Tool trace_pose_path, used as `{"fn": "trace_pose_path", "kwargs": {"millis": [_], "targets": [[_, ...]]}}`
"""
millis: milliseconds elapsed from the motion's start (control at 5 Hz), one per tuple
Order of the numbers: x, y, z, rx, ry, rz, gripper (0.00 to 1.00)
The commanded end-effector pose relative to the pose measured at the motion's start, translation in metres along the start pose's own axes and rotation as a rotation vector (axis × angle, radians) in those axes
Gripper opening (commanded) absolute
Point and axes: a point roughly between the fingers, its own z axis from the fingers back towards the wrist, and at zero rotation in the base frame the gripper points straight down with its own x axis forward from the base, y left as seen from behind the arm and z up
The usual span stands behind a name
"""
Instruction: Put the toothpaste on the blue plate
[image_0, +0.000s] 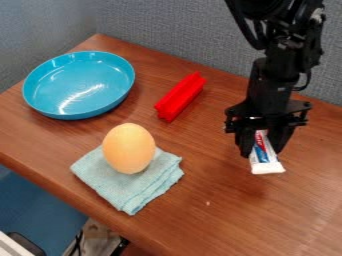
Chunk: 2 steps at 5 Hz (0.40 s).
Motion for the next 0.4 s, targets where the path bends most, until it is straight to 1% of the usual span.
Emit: {"fn": "trace_pose_path", "kwargs": {"millis": [0,200], "targets": [[0.01,-0.0041,0.0322,-0.082,-0.047,-0.001,0.0],[0.011,-0.0036,0.0324,-0.08,-0.047,-0.004,0.0]]}}
